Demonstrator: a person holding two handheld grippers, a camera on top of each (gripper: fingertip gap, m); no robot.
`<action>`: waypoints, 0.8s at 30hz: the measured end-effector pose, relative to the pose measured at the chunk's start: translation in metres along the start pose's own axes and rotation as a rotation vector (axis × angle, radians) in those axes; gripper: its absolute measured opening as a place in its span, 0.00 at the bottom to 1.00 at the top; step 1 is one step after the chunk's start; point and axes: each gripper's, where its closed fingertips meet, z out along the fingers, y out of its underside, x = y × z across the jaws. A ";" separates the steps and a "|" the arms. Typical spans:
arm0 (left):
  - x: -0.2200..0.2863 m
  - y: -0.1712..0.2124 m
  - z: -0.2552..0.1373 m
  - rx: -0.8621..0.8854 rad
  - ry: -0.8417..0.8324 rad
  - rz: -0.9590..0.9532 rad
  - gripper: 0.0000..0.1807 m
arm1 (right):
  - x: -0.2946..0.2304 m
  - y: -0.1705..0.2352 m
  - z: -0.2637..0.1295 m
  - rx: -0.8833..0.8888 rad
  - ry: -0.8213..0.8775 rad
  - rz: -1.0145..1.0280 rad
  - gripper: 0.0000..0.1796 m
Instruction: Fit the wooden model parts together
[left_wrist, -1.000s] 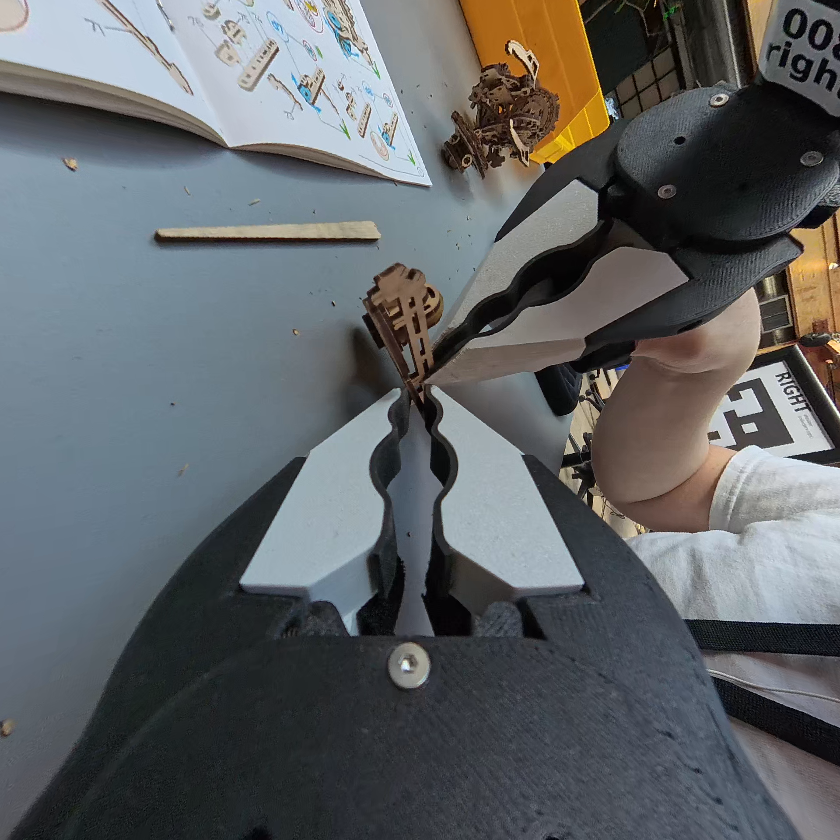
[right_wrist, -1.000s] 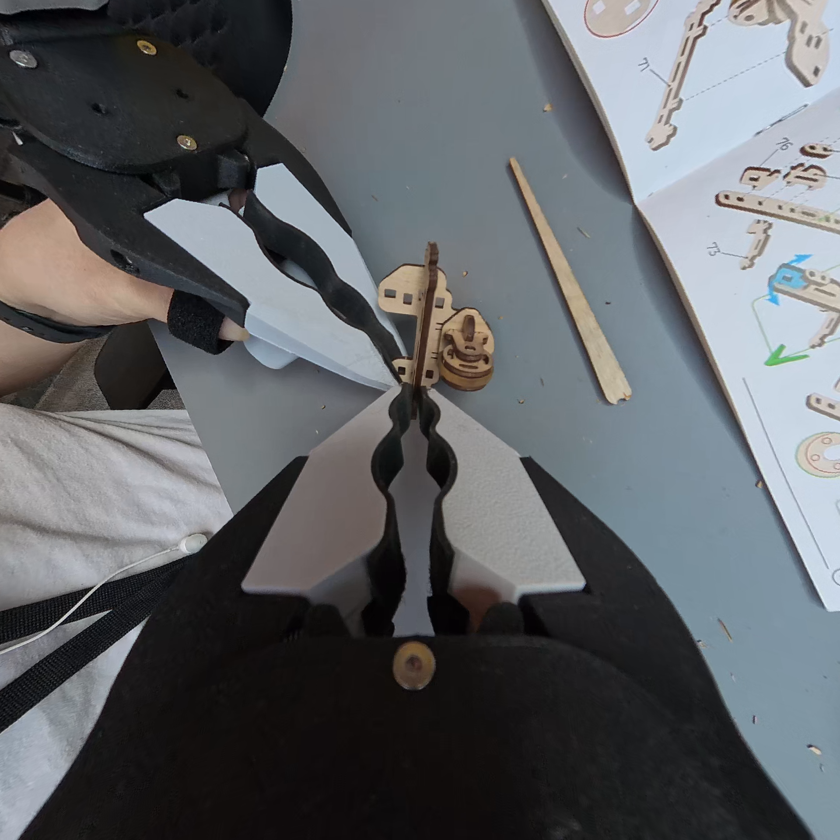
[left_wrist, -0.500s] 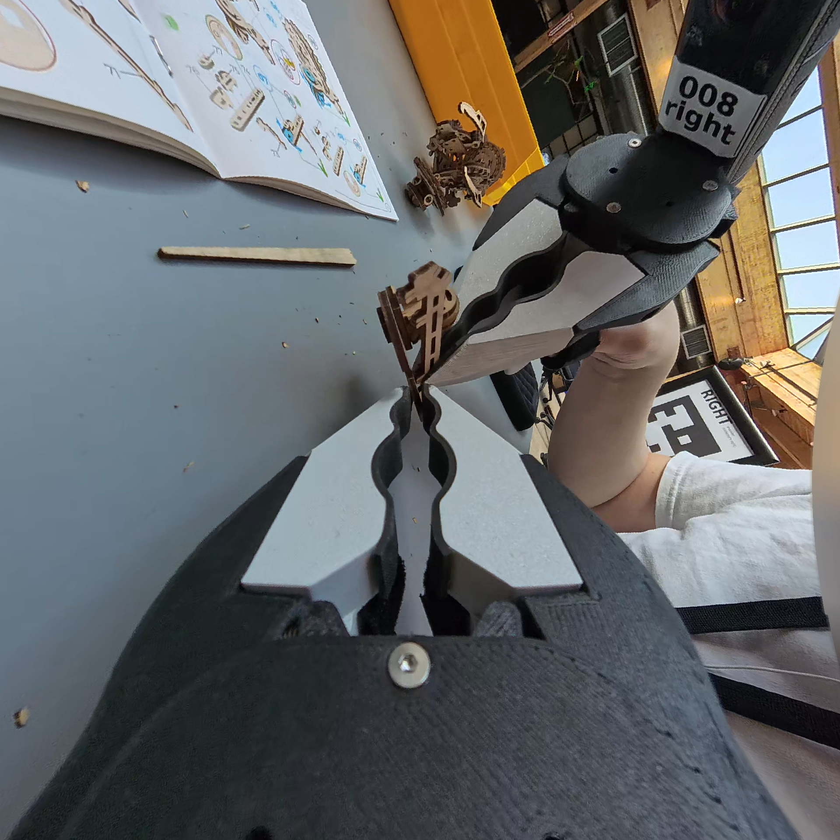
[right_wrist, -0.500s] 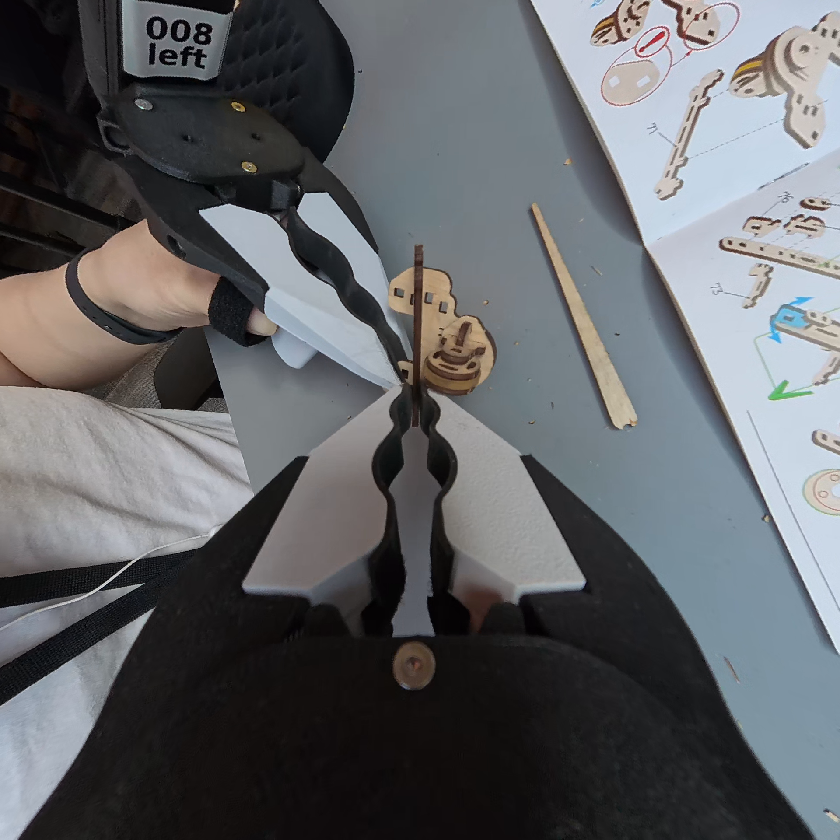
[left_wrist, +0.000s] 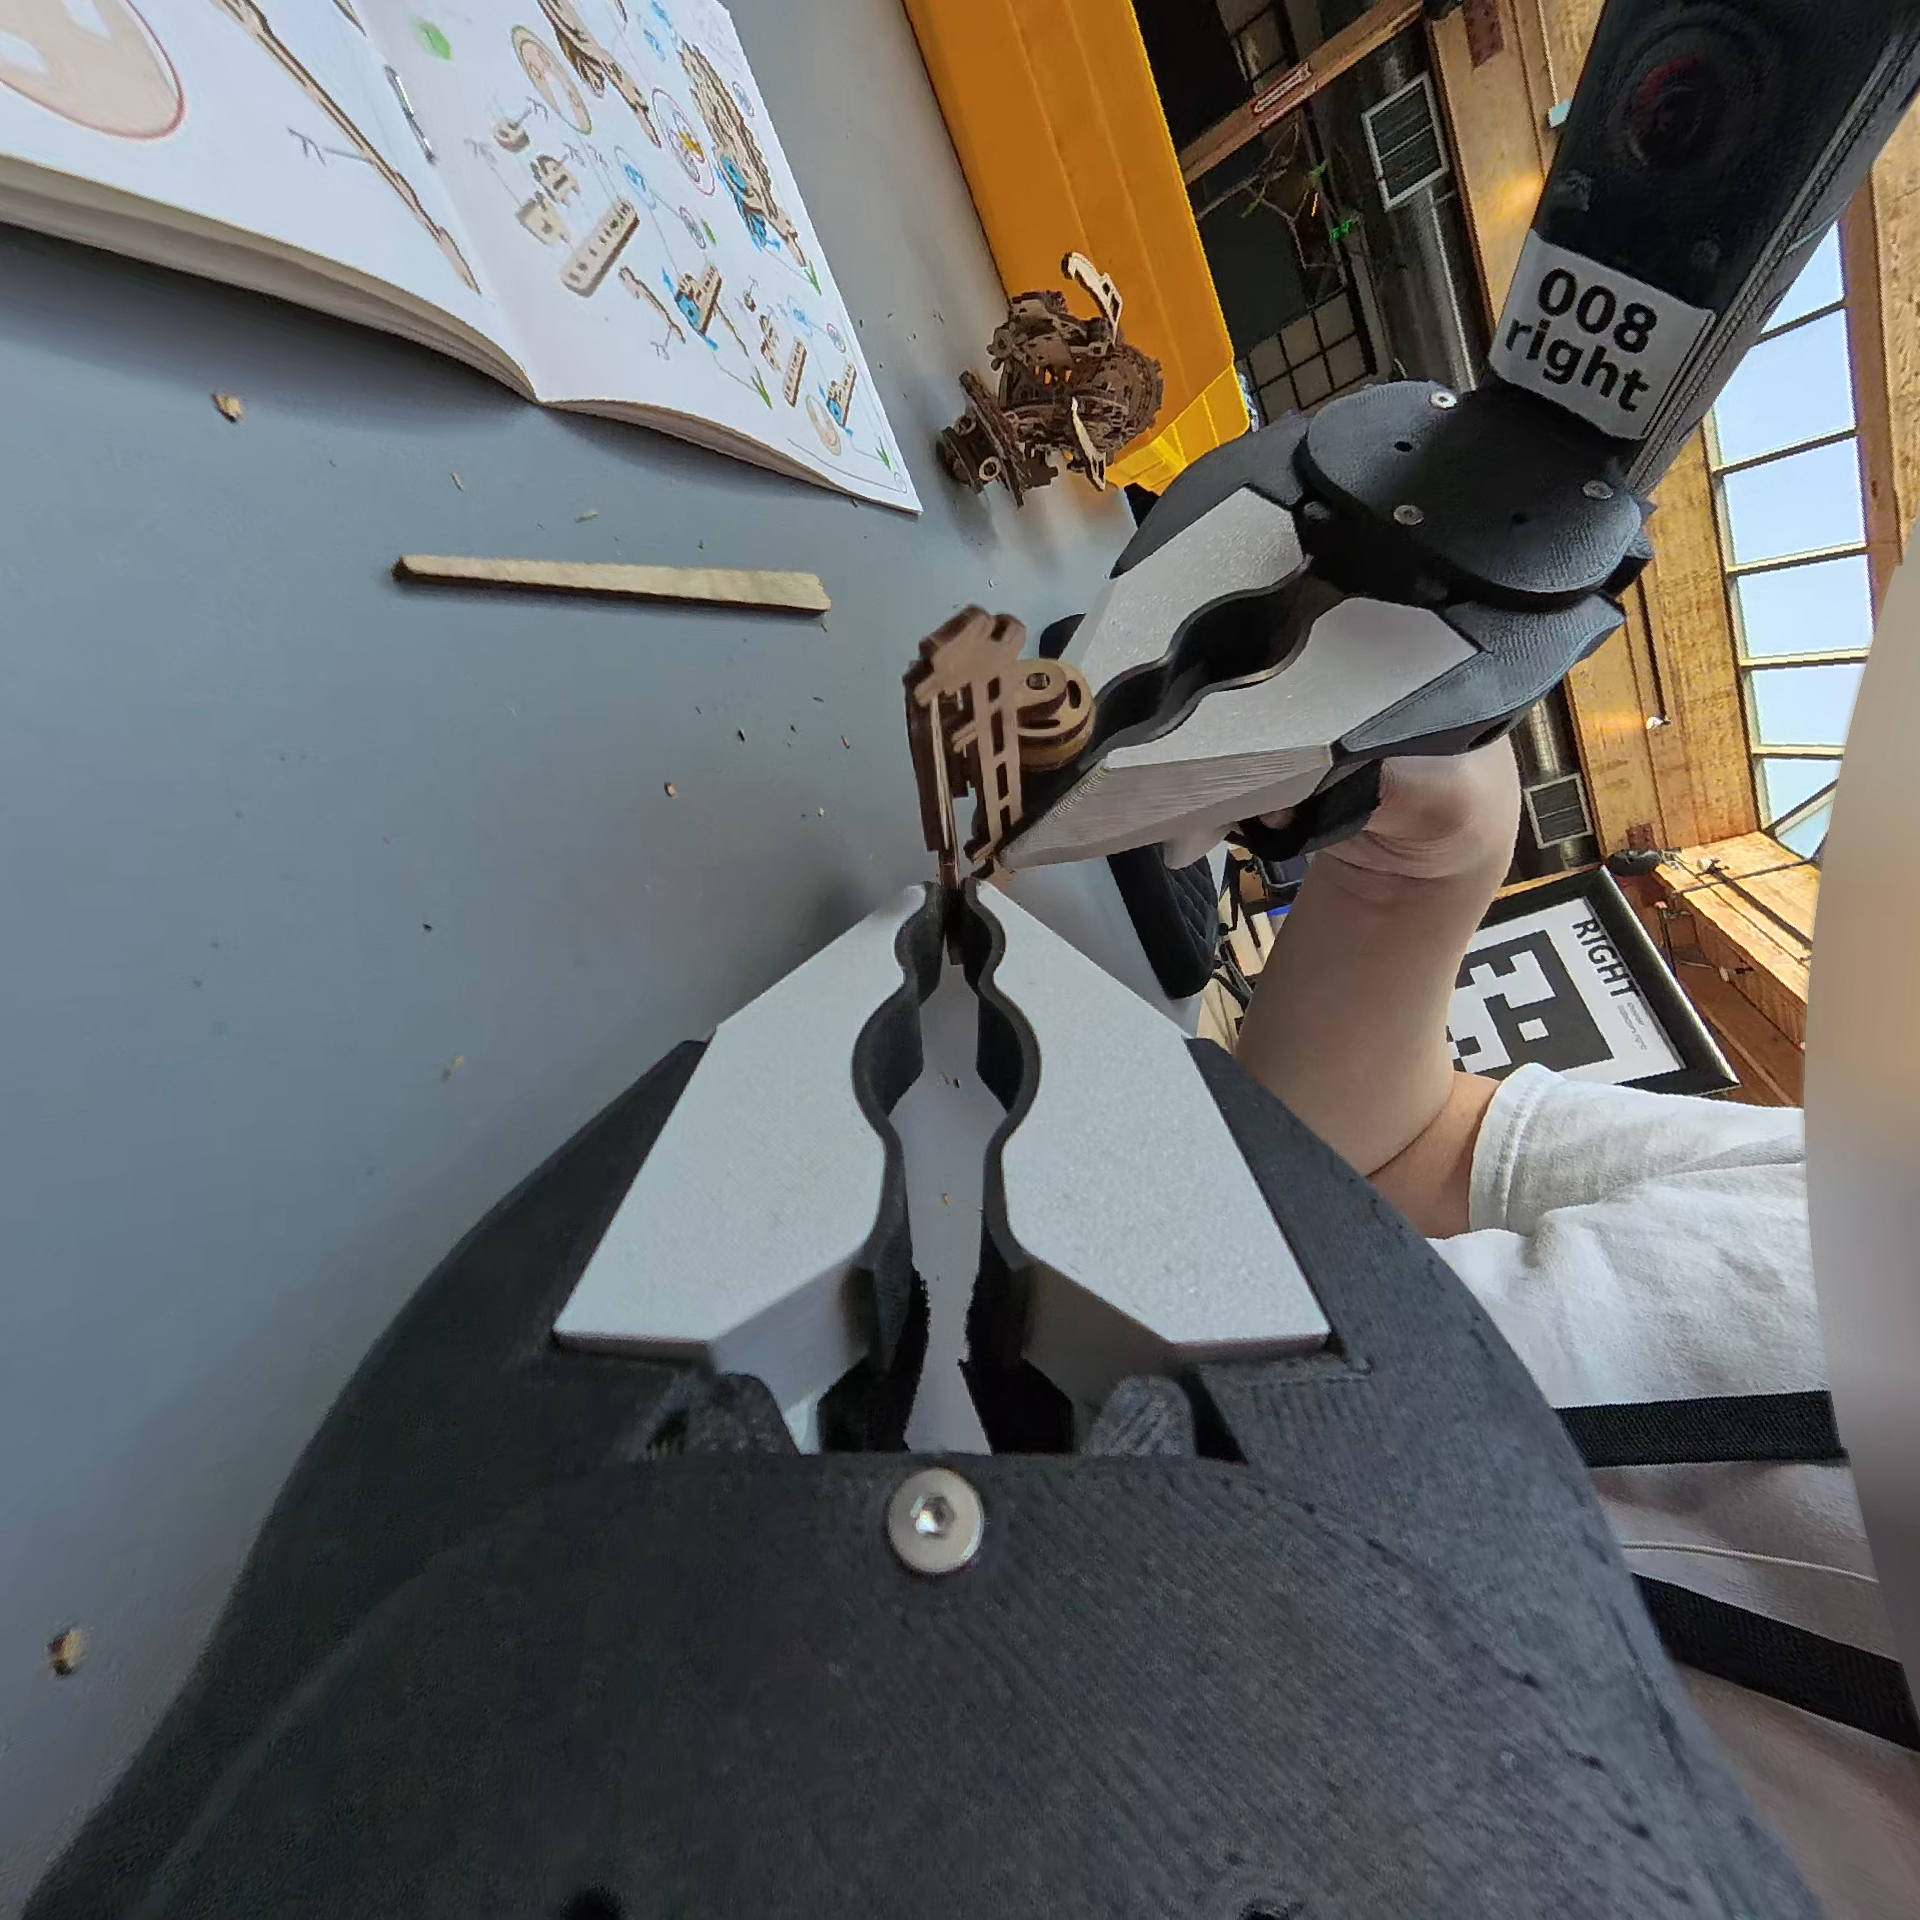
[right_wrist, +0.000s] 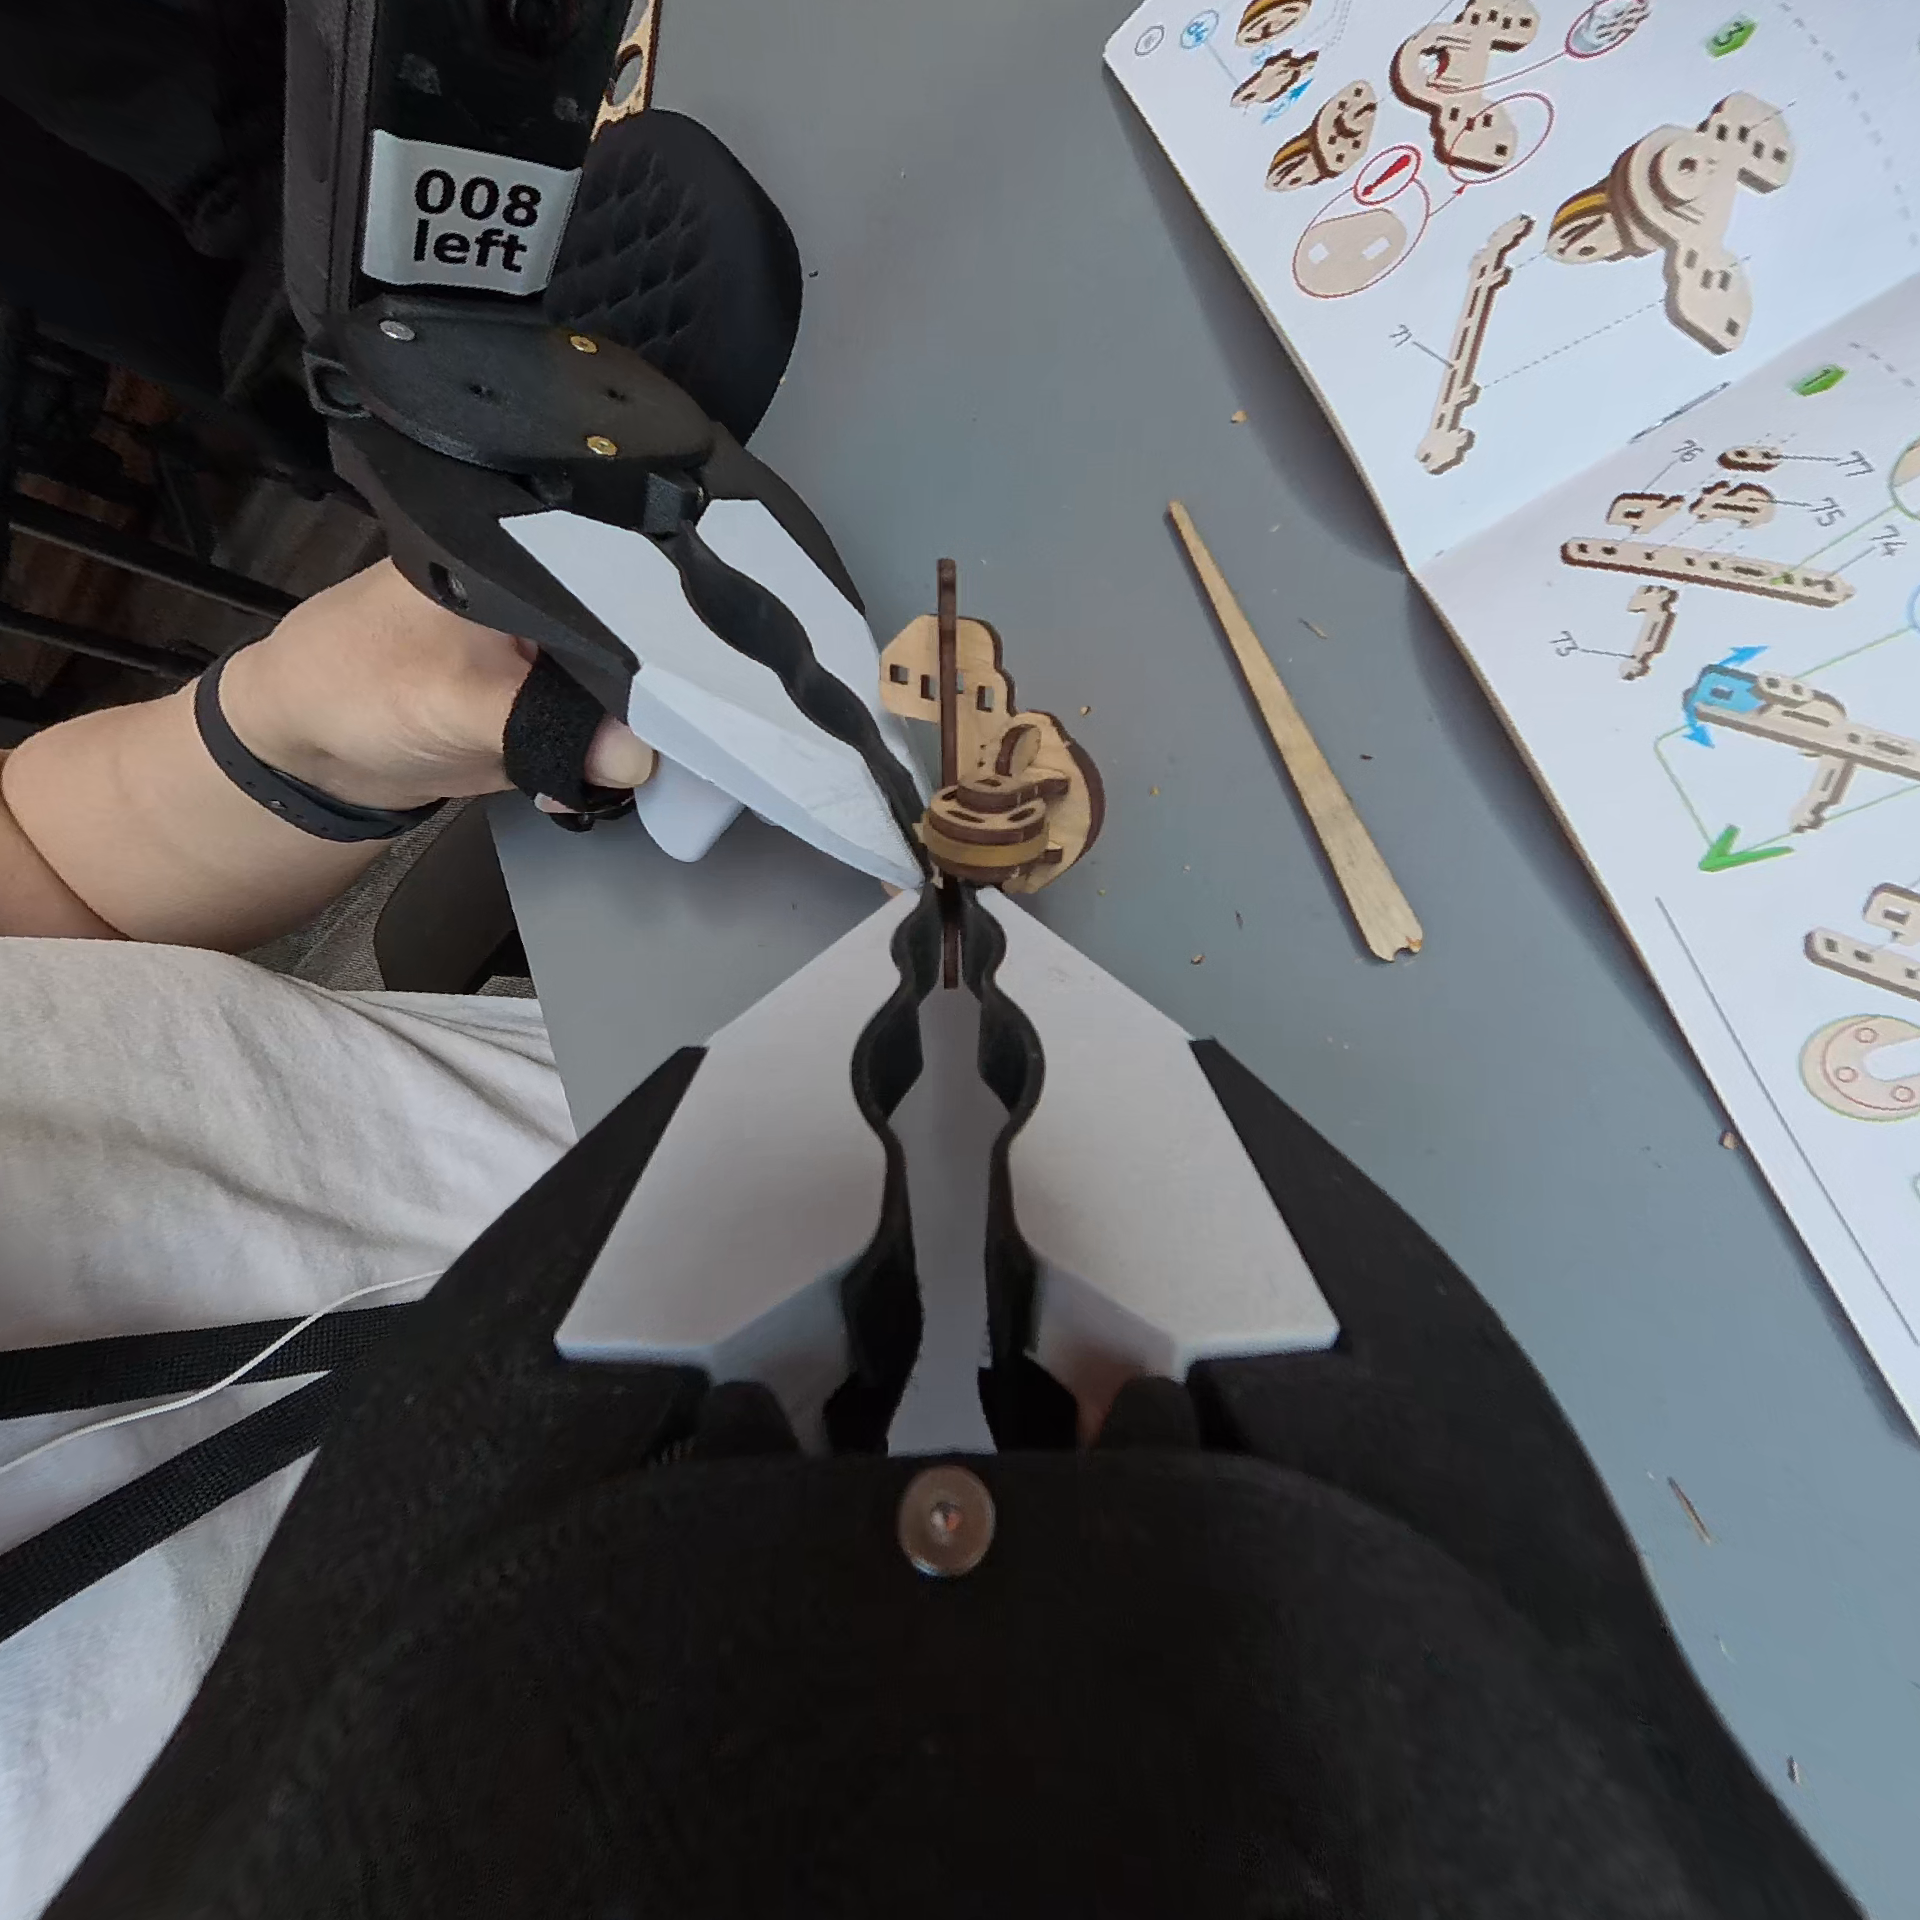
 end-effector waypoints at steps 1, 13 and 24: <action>0.000 0.000 0.000 0.000 -0.004 0.003 0.00 | -0.001 -0.001 0.000 0.004 -0.002 -0.004 0.01; -0.002 0.001 0.001 -0.007 -0.016 0.003 0.00 | -0.001 0.000 0.001 0.013 0.004 -0.001 0.01; -0.006 0.000 -0.001 0.006 -0.053 0.003 0.01 | 0.002 0.000 0.009 0.077 0.007 0.070 0.01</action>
